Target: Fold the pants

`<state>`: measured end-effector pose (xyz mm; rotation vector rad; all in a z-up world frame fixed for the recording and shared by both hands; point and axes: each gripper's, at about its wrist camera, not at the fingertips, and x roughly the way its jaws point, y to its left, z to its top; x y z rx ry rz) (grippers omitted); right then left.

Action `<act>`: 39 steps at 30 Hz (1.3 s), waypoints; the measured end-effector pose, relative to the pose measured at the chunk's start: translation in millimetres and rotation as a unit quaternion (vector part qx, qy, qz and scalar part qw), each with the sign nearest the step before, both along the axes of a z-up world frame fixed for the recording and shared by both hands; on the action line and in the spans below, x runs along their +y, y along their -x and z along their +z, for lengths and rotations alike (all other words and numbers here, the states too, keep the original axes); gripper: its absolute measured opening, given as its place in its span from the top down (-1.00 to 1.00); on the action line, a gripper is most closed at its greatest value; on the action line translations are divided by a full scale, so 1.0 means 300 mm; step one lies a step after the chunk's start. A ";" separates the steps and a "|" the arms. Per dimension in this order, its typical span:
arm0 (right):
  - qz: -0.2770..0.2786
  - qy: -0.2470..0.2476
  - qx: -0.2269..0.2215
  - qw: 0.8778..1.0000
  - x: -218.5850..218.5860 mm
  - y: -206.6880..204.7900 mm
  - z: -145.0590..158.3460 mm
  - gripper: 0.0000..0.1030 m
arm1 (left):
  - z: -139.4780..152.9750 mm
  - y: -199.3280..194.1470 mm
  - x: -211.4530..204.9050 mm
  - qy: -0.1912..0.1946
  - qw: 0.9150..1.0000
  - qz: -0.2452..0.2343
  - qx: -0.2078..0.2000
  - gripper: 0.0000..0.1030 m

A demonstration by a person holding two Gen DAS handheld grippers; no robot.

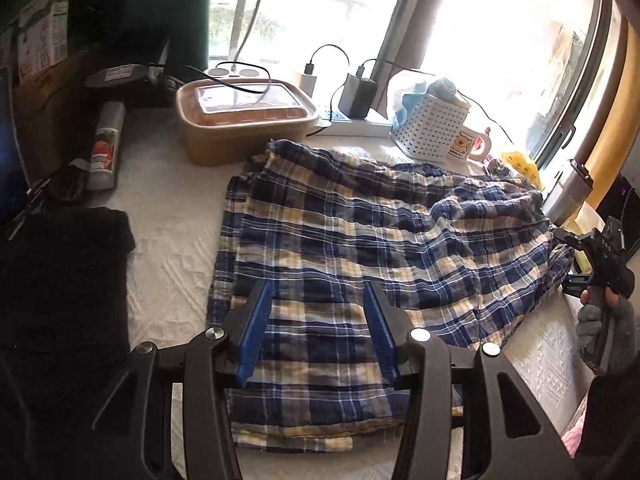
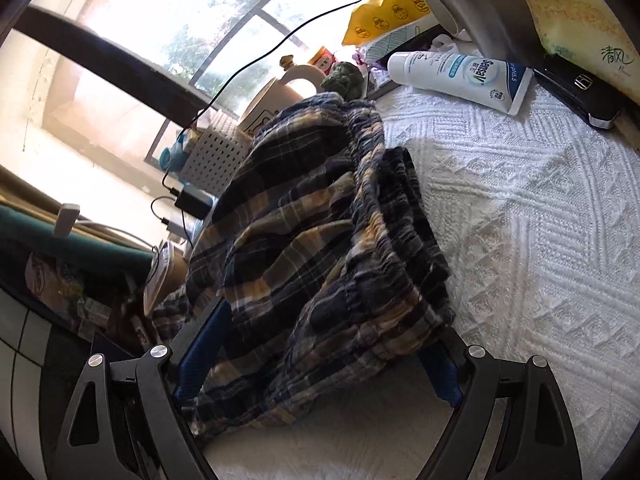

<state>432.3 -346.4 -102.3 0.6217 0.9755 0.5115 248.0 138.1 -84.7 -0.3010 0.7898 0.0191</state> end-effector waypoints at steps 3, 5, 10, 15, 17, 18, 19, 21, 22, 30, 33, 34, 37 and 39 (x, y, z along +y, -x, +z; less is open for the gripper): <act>-0.019 0.003 -0.007 1.000 0.007 -0.025 -0.002 -0.30 | -0.004 0.014 0.010 0.002 1.000 0.006 0.001 0.08; -0.015 0.030 -0.003 0.999 0.020 -0.041 -0.015 0.85 | -0.005 0.025 0.012 0.003 1.000 0.008 0.001 0.08; 0.001 0.069 -0.025 0.997 -0.025 0.003 0.010 0.88 | 0.016 0.041 0.009 0.003 1.000 0.010 -0.006 0.08; -0.028 0.094 -0.040 0.994 -0.203 0.040 0.077 0.88 | 0.042 0.033 -0.024 -0.002 1.000 -0.002 -0.011 0.08; -0.039 0.116 -0.047 0.991 -0.267 0.050 0.096 0.88 | 0.048 0.025 -0.048 -0.003 1.000 -0.010 -0.011 0.08; -0.042 0.122 -0.049 0.990 -0.293 0.052 0.101 0.88 | 0.050 0.022 -0.059 -0.003 1.000 -0.014 -0.012 0.08; -0.042 0.126 -0.049 0.990 -0.311 0.052 0.105 0.88 | 0.052 0.019 -0.071 -0.004 1.000 -0.019 -0.012 0.08; -0.044 0.129 -0.055 0.989 -0.327 0.054 0.122 0.88 | 0.059 0.016 -0.097 -0.005 1.000 -0.026 -0.012 0.08; -0.042 0.131 -0.060 0.989 -0.323 0.055 0.135 0.88 | 0.063 0.016 -0.107 -0.005 0.999 -0.030 -0.013 0.08; -0.032 0.131 -0.143 0.980 -0.186 0.078 0.349 0.88 | 0.062 0.028 -0.111 -0.002 0.999 -0.036 -0.012 0.07; -0.015 0.129 -0.174 0.976 -0.108 0.089 0.427 0.88 | 0.053 0.023 -0.079 -0.001 1.000 -0.031 -0.007 -0.14; -0.010 0.128 -0.181 0.975 -0.083 0.091 0.448 0.88 | 0.051 0.019 -0.069 -0.002 1.000 -0.029 -0.003 -0.31; 0.008 0.124 -0.199 0.972 -0.001 0.103 0.491 0.88 | 0.051 0.010 -0.031 0.003 1.000 -0.023 -0.006 -0.38; 0.021 0.124 -0.206 0.970 0.053 0.113 0.508 0.88 | 0.056 0.009 -0.013 0.008 1.000 -0.020 -0.011 -0.40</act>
